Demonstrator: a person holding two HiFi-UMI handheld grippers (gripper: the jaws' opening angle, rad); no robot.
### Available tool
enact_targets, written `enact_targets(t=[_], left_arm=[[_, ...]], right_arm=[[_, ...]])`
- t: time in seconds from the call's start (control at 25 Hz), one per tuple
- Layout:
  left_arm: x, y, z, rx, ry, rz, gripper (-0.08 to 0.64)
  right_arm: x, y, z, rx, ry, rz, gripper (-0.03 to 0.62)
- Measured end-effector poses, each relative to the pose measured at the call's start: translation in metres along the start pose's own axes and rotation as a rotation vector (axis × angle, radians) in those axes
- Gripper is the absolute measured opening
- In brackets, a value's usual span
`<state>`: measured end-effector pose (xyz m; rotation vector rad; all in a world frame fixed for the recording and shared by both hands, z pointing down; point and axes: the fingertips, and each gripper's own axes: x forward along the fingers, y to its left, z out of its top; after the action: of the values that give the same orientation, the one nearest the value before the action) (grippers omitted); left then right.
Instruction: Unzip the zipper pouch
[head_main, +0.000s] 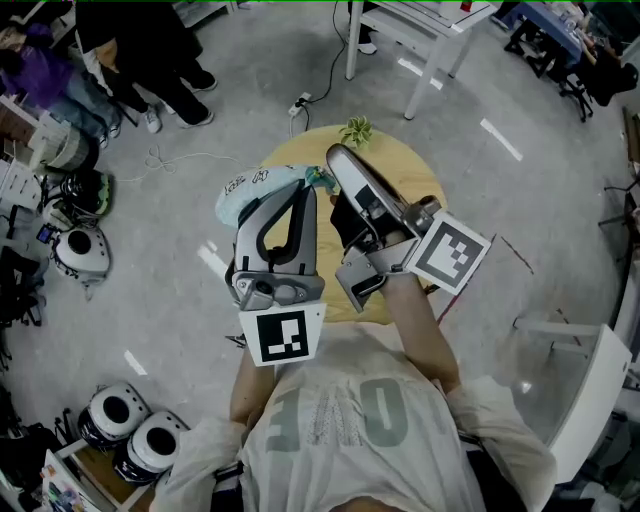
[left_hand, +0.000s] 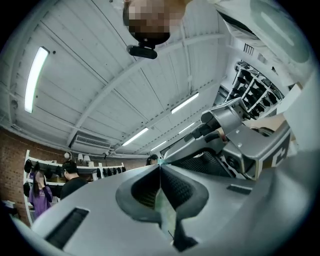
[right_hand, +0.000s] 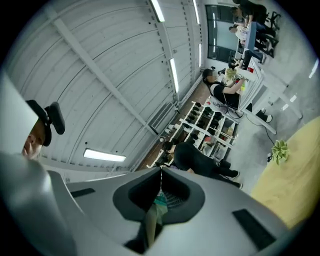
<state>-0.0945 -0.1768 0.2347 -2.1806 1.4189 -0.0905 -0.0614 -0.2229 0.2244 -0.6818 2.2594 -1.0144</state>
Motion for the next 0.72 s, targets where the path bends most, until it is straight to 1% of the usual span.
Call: enact_targets(t=[0.08, 0.16, 0.2, 0.24, 0.28, 0.36, 0.44, 0.56, 0.72], left_arm=[[-0.002, 0.001, -0.001, -0.027, 0.0, 0.0, 0.028], [-0.007, 0.009, 0.003, -0.081, -0.022, 0.028, 0.028], [-0.008, 0.015, 0.007, -0.103, -0.037, 0.048, 0.028], [-0.01, 0.021, 0.011, -0.114, -0.05, 0.066, 0.028], [-0.011, 0.027, 0.014, -0.12, -0.058, 0.08, 0.028], [-0.013, 0.035, 0.017, -0.115, -0.065, 0.097, 0.028], [-0.014, 0.036, 0.015, -0.099, -0.059, 0.093, 0.028], [-0.014, 0.034, 0.009, -0.118, -0.045, 0.094, 0.028], [-0.011, 0.029, 0.008, -0.111, -0.036, 0.08, 0.028]], right_arm=[[-0.002, -0.007, 0.0, -0.027, -0.008, -0.036, 0.031], [-0.012, -0.031, 0.007, -0.067, -0.028, -0.132, 0.029], [-0.022, -0.048, 0.013, -0.063, -0.042, -0.185, 0.028], [-0.032, -0.062, 0.019, -0.039, -0.062, -0.226, 0.029], [-0.042, -0.073, 0.025, -0.019, -0.084, -0.257, 0.029], [-0.057, -0.087, 0.035, -0.031, -0.113, -0.301, 0.029], [-0.06, -0.089, 0.037, -0.043, -0.122, -0.305, 0.028], [-0.059, -0.09, 0.035, -0.063, -0.123, -0.304, 0.029], [-0.063, -0.095, 0.038, -0.056, -0.133, -0.31, 0.029]])
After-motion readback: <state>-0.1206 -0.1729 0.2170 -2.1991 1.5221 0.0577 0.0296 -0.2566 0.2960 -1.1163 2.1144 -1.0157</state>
